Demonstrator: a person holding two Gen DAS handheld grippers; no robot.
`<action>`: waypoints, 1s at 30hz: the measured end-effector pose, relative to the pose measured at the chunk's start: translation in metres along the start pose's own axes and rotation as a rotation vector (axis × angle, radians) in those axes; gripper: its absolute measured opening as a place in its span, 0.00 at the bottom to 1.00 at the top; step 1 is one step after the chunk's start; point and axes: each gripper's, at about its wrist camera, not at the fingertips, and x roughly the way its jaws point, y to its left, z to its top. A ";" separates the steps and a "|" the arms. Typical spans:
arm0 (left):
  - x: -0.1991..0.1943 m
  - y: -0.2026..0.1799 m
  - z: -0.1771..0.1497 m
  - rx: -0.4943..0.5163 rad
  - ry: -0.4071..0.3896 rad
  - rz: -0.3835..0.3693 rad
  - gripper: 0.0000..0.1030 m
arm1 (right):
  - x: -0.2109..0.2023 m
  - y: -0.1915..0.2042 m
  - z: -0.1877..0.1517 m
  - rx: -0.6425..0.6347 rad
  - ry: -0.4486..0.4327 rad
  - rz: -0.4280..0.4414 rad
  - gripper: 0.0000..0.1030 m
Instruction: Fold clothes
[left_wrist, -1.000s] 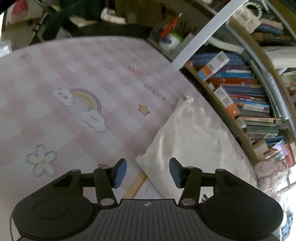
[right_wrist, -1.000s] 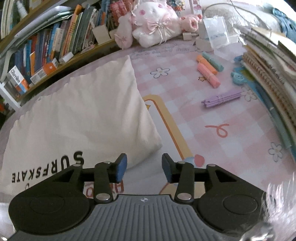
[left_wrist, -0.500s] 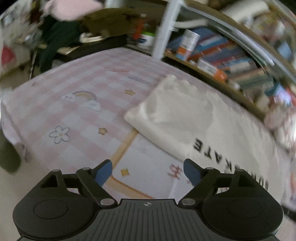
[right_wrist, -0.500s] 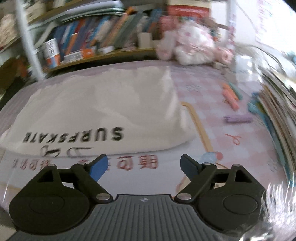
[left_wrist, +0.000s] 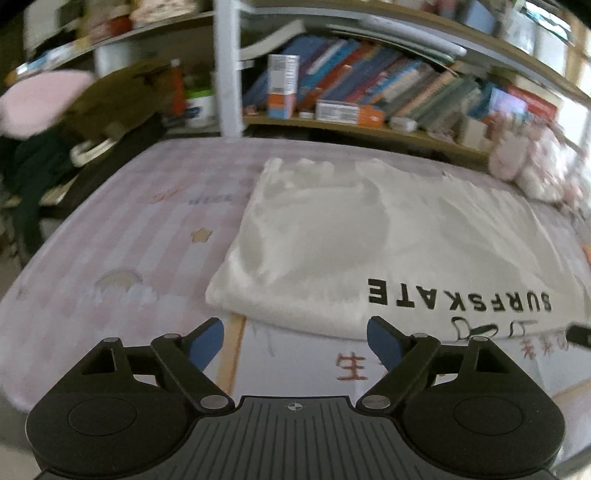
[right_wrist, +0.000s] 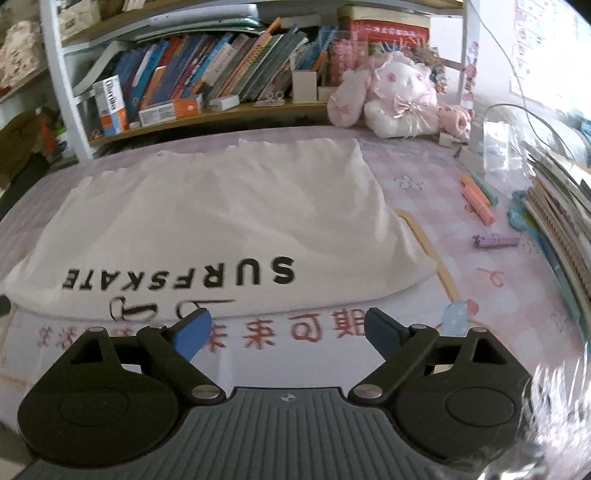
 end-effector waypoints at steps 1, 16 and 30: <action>0.004 0.008 0.004 0.012 0.009 -0.013 0.85 | 0.001 0.006 0.001 0.010 0.001 -0.008 0.87; 0.046 0.110 0.037 0.082 0.051 -0.158 0.86 | 0.026 0.139 -0.011 -0.006 0.037 -0.053 0.89; 0.087 0.179 0.052 -0.255 0.223 -0.478 0.86 | 0.030 0.215 0.000 -0.294 0.092 0.119 0.87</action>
